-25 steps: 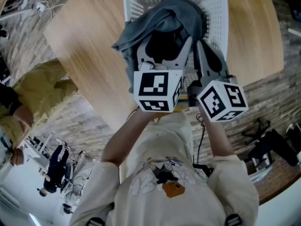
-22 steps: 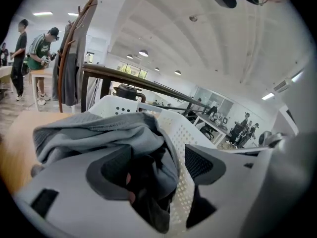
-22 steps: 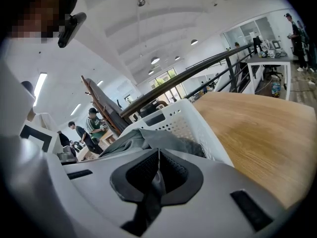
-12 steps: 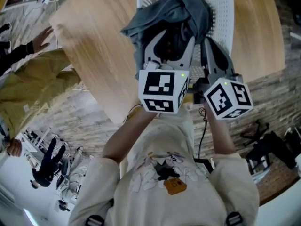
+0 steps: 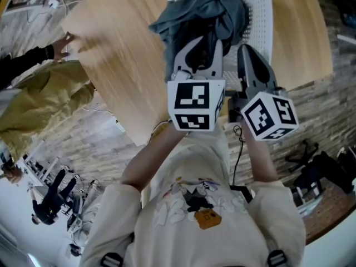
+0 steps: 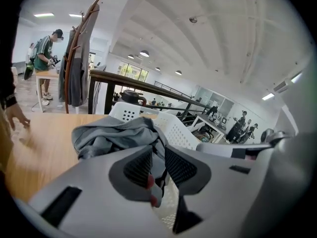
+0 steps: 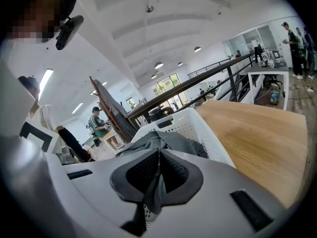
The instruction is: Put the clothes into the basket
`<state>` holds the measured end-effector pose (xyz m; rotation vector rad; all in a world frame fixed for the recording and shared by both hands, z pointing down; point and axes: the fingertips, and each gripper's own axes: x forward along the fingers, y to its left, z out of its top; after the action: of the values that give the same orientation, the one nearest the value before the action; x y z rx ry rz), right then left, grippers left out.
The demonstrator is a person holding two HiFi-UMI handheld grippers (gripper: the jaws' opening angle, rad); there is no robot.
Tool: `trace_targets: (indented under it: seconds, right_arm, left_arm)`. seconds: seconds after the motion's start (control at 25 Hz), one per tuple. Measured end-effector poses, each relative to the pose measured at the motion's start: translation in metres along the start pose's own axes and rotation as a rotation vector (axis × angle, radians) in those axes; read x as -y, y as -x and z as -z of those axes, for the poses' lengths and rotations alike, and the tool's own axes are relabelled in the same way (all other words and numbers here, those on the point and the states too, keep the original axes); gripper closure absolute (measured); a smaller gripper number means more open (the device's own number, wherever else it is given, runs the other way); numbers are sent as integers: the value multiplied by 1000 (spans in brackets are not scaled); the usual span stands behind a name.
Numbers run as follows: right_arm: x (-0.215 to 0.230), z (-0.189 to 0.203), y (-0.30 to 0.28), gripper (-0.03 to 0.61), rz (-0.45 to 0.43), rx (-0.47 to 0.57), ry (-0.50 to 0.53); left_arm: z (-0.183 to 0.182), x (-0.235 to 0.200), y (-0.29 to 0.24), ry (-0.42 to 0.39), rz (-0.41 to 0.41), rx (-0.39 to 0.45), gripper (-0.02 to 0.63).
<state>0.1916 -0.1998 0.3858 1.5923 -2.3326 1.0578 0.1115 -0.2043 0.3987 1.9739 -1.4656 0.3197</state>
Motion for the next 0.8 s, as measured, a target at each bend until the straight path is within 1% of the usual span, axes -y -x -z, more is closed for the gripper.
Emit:
trace_targets:
  seconds: [0.12,0.28,0.48,0.68,0.8]
  right_arm:
    - [-9,2,5,554,6,8,-5]
    - [-14,5,10,554,4,9,4]
    - [-32,14,14,554,-18,-1,21]
    - [-52,25,15,554,-48,-11,30]
    - [-68,30,18,554,-78,-20,59]
  left_arm:
    - [-3,-5,9,-8,-15,4,569]
    - [-6,-3,17,-23,-23,15,612]
    - [-1,-8,40,-24,-17,12,612]
    - [13,-30,61,-8,-51,1,612]
    - [17,-41,75,11,-64,2,612]
